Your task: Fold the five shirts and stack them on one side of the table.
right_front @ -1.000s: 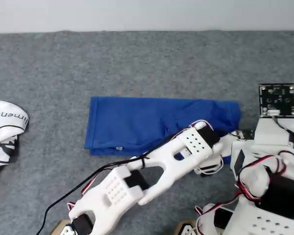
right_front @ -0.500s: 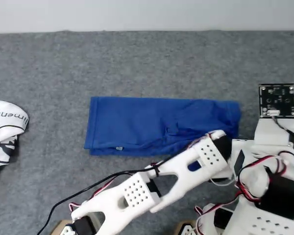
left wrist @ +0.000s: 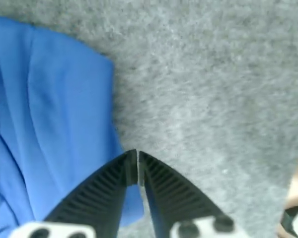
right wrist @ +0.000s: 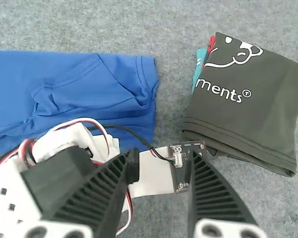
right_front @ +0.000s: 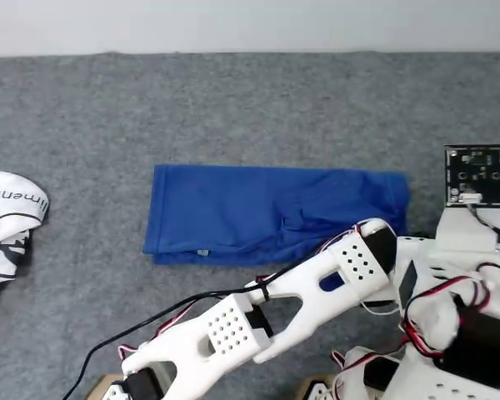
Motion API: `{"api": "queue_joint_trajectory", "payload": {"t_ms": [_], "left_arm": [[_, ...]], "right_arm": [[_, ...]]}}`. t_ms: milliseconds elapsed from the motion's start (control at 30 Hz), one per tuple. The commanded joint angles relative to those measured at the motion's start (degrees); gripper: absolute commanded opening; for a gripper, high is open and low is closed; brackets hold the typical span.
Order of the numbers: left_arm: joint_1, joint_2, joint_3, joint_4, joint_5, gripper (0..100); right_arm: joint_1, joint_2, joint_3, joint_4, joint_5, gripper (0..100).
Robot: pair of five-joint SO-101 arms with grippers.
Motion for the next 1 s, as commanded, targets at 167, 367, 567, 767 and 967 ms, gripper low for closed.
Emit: {"api": "queue_joint_trajectory", "payload": {"t_ms": [167,367,567,767,967], "left_arm": [[-11.08,2.29,-5.05,-0.97,1.93,14],[-14.24,2.37,-11.82,-0.62,1.85,14],[-14.68,1.93,-12.88,0.26,2.02,14],[-17.76,1.93,-18.15,0.44,2.29,14],[-21.80,1.85,-22.99,1.67,3.60,14]], "right_arm": [[-0.40,0.66,-0.79,1.98,0.35,16.6],[-0.40,0.75,-0.79,1.98,0.35,16.6],[-0.40,0.75,-0.70,1.98,0.35,16.6],[-0.40,0.66,2.11,1.98,0.53,16.6],[-0.40,1.36,3.25,1.54,0.26,16.6]]}}
